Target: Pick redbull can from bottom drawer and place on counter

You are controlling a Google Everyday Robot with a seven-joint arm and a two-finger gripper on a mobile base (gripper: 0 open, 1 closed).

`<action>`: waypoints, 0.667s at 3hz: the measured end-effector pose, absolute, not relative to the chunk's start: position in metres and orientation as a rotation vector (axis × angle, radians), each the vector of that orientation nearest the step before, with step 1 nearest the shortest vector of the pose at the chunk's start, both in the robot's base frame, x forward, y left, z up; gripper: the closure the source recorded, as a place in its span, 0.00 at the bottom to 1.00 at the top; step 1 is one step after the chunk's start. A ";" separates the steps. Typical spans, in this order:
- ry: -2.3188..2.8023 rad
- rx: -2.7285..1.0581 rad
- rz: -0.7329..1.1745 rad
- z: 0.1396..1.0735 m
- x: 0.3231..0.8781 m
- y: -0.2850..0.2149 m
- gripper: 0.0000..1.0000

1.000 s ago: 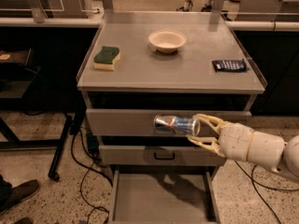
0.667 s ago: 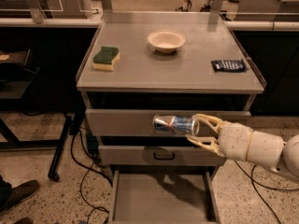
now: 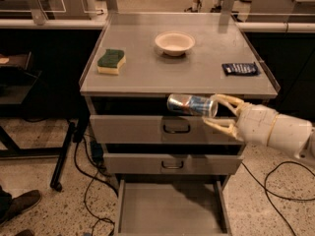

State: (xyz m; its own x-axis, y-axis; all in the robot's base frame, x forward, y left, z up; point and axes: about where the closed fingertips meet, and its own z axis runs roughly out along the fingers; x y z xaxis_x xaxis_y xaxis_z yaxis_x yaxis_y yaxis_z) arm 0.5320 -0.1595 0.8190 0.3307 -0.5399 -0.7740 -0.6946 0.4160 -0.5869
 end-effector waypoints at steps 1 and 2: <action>1.284 -1.208 0.095 0.859 0.548 -0.170 1.00; 1.263 -1.184 0.081 0.874 0.554 -0.176 1.00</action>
Offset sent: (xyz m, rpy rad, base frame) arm 0.0276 -0.0284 0.0737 0.0462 -0.1221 -0.0571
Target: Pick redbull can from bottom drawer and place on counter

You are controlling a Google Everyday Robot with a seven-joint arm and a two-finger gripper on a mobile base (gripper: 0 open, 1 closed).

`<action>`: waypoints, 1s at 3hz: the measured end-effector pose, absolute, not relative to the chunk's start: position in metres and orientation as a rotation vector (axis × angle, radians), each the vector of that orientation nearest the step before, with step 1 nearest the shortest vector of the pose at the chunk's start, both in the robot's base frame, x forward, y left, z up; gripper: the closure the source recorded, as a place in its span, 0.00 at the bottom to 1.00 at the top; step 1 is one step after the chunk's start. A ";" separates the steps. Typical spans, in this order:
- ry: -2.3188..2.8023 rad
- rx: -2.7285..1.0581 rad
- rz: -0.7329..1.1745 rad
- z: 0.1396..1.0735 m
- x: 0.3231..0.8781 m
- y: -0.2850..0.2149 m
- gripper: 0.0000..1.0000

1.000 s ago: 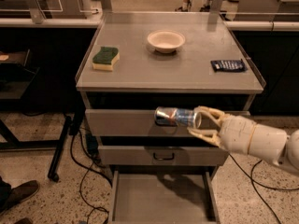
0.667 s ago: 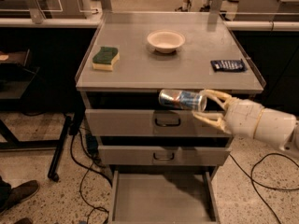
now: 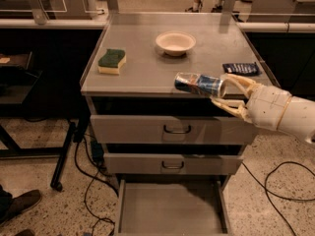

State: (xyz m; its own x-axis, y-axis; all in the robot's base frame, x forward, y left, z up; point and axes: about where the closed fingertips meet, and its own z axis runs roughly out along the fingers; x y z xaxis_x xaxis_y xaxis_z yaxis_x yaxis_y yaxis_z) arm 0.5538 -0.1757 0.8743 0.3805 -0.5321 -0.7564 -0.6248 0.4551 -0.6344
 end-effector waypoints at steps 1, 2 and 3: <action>1.256 -1.180 0.096 0.874 0.559 -0.173 1.00; 1.224 -1.140 0.143 0.882 0.587 -0.167 1.00; 1.207 -1.138 0.193 0.886 0.618 -0.154 1.00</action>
Offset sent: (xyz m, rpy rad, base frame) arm 0.0737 0.0134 0.0249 0.1572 -0.0328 0.0522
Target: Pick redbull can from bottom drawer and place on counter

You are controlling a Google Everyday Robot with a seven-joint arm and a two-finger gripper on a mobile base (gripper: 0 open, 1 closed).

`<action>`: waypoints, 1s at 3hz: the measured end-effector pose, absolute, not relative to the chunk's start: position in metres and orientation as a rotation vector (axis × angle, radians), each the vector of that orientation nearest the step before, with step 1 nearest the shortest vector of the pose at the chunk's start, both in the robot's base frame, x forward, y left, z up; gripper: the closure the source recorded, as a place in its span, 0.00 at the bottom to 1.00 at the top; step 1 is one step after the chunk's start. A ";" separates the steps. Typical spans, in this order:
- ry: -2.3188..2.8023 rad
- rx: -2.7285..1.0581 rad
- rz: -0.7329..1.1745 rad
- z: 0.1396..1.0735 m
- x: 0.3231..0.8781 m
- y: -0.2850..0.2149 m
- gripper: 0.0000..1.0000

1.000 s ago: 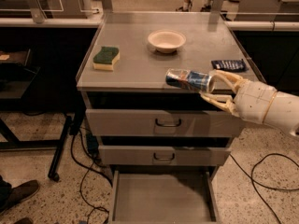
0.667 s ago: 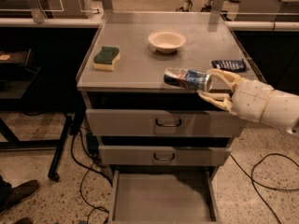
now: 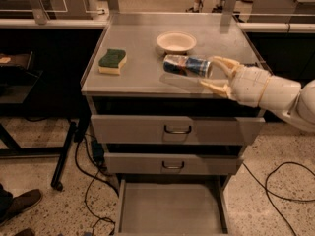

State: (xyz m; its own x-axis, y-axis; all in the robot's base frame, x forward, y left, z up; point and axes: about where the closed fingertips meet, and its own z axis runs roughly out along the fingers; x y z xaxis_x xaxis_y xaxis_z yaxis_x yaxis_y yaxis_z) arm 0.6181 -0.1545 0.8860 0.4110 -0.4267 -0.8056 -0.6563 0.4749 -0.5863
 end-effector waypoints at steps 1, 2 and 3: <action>1.212 -1.160 0.229 0.881 0.639 -0.144 1.00; 1.242 -1.195 0.255 0.868 0.653 -0.138 1.00; 1.269 -1.224 0.277 0.857 0.663 -0.135 1.00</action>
Offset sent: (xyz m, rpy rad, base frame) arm 0.0509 0.0139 -0.0377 -0.0638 0.1211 0.0613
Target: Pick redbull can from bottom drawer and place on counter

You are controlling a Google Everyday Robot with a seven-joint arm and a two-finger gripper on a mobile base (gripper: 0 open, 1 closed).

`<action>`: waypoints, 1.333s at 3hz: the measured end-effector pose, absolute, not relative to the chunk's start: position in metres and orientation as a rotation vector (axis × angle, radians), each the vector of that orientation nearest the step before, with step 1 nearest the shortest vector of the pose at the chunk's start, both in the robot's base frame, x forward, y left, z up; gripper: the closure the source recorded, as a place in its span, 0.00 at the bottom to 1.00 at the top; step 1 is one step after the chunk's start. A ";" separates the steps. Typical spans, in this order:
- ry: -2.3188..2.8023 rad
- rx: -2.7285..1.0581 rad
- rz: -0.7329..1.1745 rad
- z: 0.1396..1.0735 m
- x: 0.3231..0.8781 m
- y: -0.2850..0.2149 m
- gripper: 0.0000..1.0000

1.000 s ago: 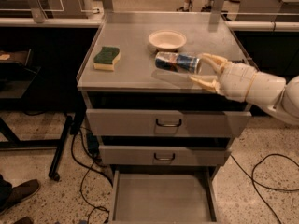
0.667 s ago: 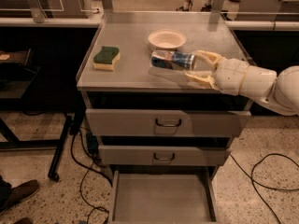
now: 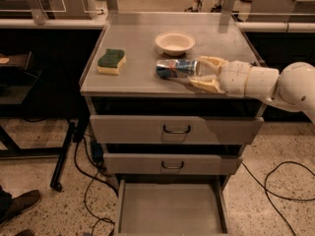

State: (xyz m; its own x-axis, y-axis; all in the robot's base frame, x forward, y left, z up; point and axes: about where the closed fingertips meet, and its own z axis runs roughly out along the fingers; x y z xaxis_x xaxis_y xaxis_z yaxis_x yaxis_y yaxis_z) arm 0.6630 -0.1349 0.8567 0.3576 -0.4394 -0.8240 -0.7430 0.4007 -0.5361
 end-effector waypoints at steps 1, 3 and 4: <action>1.297 -1.255 0.302 0.847 0.671 -0.132 1.00; 1.334 -1.257 0.401 0.828 0.675 -0.133 1.00; 1.334 -1.257 0.401 0.828 0.675 -0.133 0.81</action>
Offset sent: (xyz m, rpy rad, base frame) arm 0.0183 -0.0031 -0.0250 -0.0110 0.1004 0.0245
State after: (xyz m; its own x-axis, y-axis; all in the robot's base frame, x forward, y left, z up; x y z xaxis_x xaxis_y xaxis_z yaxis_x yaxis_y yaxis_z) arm 0.6754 -0.1326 0.8284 0.2834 -0.4159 -0.8641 -0.8233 0.3566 -0.4417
